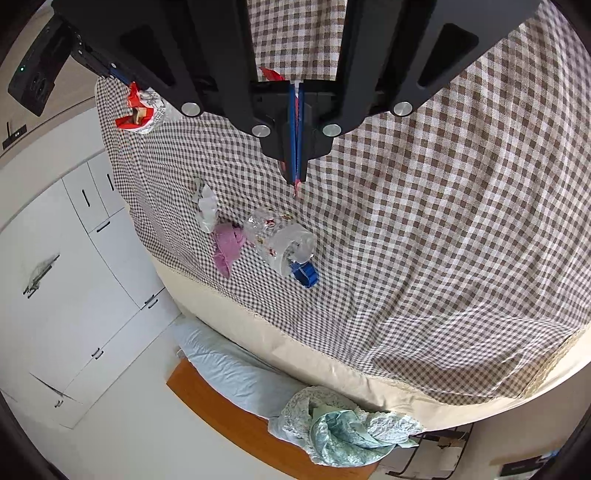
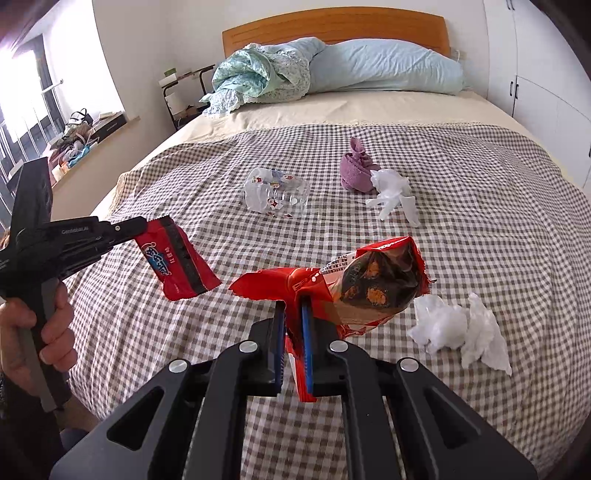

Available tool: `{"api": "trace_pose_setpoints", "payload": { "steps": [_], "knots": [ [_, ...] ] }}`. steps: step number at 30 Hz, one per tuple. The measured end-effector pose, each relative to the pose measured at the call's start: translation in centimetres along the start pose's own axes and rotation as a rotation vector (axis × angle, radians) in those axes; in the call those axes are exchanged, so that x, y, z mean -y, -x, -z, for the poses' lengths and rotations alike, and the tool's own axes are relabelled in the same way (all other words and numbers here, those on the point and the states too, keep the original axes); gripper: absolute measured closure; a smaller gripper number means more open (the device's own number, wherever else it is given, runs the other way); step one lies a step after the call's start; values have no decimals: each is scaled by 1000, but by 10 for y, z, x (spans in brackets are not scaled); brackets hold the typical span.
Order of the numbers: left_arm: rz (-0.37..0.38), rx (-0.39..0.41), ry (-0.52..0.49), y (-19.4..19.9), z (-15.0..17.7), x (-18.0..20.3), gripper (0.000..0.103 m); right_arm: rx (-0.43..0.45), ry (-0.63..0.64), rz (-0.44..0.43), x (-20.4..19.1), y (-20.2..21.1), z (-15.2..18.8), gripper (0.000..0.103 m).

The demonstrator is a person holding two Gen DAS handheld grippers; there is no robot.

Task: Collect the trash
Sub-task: 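Carry both red bags over the floral bin and open both tools to drop them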

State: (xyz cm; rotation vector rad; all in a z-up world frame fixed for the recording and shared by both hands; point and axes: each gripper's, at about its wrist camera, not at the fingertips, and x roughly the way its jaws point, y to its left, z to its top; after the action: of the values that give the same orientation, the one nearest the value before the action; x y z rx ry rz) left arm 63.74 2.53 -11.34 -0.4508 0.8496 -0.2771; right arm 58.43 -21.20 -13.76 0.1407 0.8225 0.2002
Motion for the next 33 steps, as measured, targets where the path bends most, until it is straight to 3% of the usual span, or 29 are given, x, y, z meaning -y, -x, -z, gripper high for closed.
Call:
{"api": "trace_pose_setpoints", "payload": {
  "steps": [5,9,16,20,25,33],
  "knots": [
    [32,2,-127,2,22,51,103,46,-76,23,33,68,40,95],
    [109,-26,-250,6,53,113,103,58,-113,99,73,136,91,95],
    [349,-159,-411,39,141,232,103,37,-345,196,173,227,216,94],
    [440,-258,-539,54,209,288,103,-38,-543,141,217,229,304,94],
    [393,-399,-600,33,284,320,103,-100,-719,58,244,206,387,94],
    [240,-570,-746,-27,371,354,103,-118,-871,-72,267,171,437,93]
  ]
}}
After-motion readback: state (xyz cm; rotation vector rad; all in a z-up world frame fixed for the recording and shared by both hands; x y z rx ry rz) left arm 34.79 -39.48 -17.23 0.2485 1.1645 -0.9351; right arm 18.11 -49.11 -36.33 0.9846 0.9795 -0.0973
